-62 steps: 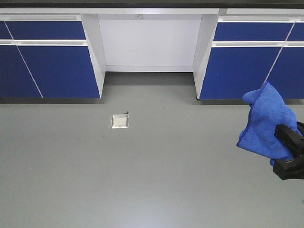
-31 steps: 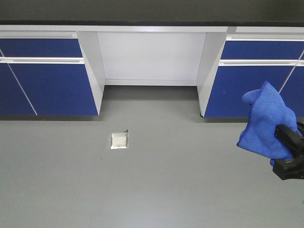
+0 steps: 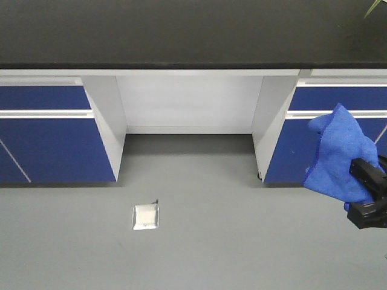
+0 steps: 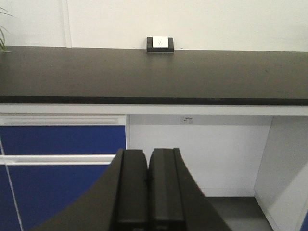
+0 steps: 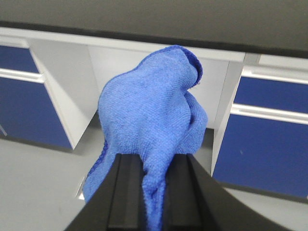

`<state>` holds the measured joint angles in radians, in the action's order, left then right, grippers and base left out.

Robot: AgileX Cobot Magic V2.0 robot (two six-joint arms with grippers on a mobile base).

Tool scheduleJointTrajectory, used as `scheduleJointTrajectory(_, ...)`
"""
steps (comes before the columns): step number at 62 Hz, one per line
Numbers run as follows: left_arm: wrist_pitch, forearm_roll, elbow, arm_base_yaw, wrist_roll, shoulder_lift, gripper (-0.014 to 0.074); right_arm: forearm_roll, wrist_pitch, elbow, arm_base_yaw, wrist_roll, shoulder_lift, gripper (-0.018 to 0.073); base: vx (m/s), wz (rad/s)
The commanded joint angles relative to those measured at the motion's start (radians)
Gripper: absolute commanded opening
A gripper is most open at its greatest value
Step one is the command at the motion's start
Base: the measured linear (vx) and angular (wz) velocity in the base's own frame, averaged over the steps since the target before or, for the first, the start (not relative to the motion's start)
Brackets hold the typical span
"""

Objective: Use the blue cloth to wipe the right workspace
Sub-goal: 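Hold the cloth in the right gripper while the base drives to another counter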

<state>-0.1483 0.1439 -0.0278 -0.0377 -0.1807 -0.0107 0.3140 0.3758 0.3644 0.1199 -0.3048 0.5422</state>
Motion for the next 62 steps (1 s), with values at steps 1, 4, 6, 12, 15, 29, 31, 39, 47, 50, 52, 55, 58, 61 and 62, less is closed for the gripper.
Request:
scheduleJointTrajectory(1,0.08,0.001,-0.03,-0.005,-0.008,-0.015,-0.0006,0.004,-0.074,0.027,0.002,-0.008,0.0,0.0003,0.38,-0.03)
scheduleJointTrajectory(4,0.08,0.001,-0.03,-0.005,-0.008,-0.015,-0.0006,0.004,-0.074,0.027,0.002,-0.008,0.0,0.0003,0.37,-0.03)
scheduleJointTrajectory(6,0.08,0.001,-0.03,-0.005,-0.008,-0.015,-0.0006,0.004,-0.074,0.027,0.002,-0.008,0.0,0.0003,0.37,-0.02)
scheduleJointTrajectory(12,0.08,0.001,-0.03,-0.005,-0.008,-0.015,-0.0006,0.004,-0.074,0.027,0.002,-0.008,0.0,0.0003,0.37,-0.02)
scheduleJointTrajectory(15,0.08,0.001,-0.03,-0.005,-0.008,-0.015,-0.0006,0.004,-0.074,0.027,0.002,-0.008,0.0,0.0003,0.37,-0.02)
scheduleJointTrajectory(29,0.08,0.001,-0.03,-0.005,-0.008,-0.015,-0.0006,0.004,-0.074,0.027,0.002,-0.008,0.0,0.0003,0.37,0.01)
scheduleJointTrajectory(31,0.08,0.001,-0.03,-0.005,-0.008,-0.015,-0.0006,0.004,-0.074,0.027,0.002,-0.008,0.0,0.0003,0.37,0.04)
scheduleJointTrajectory(39,0.08,0.001,-0.03,-0.005,-0.008,-0.015,-0.0006,0.004,-0.074,0.027,0.002,-0.008,0.0,0.0003,0.37,0.04)
scheduleJointTrajectory(47,0.08,0.001,-0.03,-0.005,-0.008,-0.015,-0.0006,0.004,-0.073,0.027,0.002,-0.008,0.0,0.0003,0.36,0.03)
scheduleJointTrajectory(50,0.08,0.001,-0.03,-0.005,-0.008,-0.015,-0.0006,0.004,-0.073,0.027,0.002,-0.008,0.0,0.0003,0.35,0.03)
scheduleJointTrajectory(52,0.08,0.001,-0.03,-0.005,-0.008,-0.015,-0.0006,0.004,-0.073,0.027,0.002,-0.008,0.0,0.0003,0.34,0.03)
scheduleJointTrajectory(55,0.08,0.001,-0.03,-0.005,-0.008,-0.015,-0.0006,0.004,-0.073,0.027,0.002,-0.008,0.0,0.0003,0.34,0.03)
scheduleJointTrajectory(58,0.08,0.001,-0.03,-0.005,-0.008,-0.015,-0.0006,0.004,-0.073,0.027,0.002,-0.008,0.0,0.0003,0.33,0.02)
scheduleJointTrajectory(61,0.08,0.001,-0.03,-0.005,-0.008,-0.015,-0.0006,0.004,-0.074,0.027,0.002,-0.008,0.0,0.0003,0.33,0.01)
scheduleJointTrajectory(62,0.08,0.001,-0.03,-0.005,-0.008,-0.015,-0.0006,0.004,-0.074,0.027,0.002,-0.008,0.0,0.0003,0.32,0.01)
